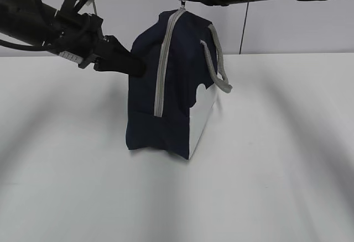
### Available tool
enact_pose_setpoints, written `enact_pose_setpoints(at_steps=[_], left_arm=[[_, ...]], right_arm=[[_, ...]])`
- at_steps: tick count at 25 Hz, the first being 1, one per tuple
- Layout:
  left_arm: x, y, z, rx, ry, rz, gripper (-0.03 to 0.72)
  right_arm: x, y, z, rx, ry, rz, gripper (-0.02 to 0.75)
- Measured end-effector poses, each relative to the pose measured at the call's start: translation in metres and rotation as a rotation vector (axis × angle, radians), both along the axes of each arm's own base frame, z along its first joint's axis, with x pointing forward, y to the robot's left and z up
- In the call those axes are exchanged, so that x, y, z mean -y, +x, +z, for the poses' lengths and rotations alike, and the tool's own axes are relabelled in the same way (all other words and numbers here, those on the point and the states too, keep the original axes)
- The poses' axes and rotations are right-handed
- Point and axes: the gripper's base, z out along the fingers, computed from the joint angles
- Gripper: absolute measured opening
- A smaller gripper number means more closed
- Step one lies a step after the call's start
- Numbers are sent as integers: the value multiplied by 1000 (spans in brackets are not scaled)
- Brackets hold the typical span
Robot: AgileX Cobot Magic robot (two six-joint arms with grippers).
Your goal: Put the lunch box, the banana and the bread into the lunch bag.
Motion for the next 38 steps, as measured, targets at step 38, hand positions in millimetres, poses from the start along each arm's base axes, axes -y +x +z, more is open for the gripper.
enact_pose_setpoints(at_steps=[38], left_arm=[[3, -6, -1, -48, -5, -42, 13]], right_arm=[[8, 90, -83, -53, 151, 14, -16]])
